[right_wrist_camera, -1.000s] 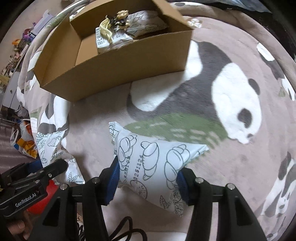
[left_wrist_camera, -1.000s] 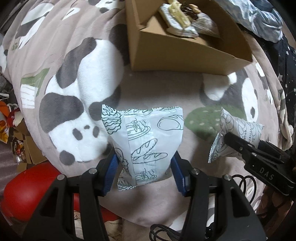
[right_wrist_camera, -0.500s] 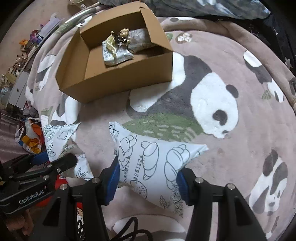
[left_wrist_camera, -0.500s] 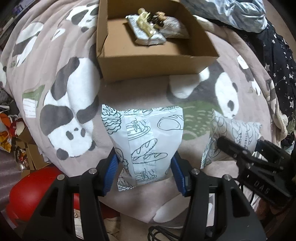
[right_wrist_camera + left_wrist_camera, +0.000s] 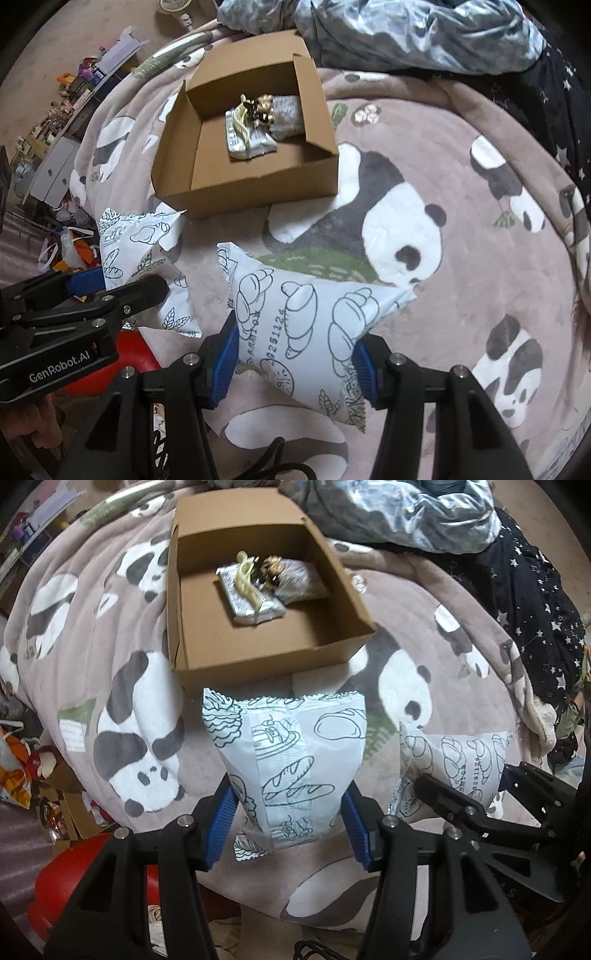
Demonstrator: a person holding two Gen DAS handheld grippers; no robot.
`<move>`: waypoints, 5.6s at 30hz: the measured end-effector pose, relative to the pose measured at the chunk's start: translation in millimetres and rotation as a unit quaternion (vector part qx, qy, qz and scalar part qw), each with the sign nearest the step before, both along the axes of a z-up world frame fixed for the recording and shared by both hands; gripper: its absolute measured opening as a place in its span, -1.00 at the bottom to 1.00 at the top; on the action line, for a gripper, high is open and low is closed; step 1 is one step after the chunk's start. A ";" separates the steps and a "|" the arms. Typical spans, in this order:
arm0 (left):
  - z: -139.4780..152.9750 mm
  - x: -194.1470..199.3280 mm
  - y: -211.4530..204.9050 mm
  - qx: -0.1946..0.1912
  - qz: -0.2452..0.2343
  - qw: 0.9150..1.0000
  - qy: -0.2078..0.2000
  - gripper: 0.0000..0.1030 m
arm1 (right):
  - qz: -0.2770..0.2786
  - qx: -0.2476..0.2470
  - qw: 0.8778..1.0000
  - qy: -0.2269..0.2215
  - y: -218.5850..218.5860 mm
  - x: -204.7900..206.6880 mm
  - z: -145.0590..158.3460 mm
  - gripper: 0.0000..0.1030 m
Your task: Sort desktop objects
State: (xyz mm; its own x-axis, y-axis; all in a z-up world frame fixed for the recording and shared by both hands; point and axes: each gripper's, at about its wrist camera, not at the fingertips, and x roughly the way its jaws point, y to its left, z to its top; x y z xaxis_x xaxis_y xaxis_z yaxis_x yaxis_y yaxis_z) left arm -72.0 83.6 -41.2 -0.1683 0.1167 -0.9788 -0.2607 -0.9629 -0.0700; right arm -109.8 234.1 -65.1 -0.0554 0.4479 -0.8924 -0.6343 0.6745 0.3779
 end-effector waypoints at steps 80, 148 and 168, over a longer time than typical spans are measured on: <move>-54.4 -265.0 -21.0 -0.012 0.024 1.000 0.000 0.02 | 0.082 0.023 0.995 -0.042 237.9 175.0 -19.7 0.09; 54.4 -151.0 -1.9 -0.051 0.005 0.997 0.055 0.79 | 0.073 0.060 0.992 -0.083 112.5 126.9 72.9 0.42; 110.4 -26.5 4.9 -0.059 0.000 0.995 0.077 0.80 | 0.082 0.075 0.990 -0.090 7.9 43.6 128.0 0.42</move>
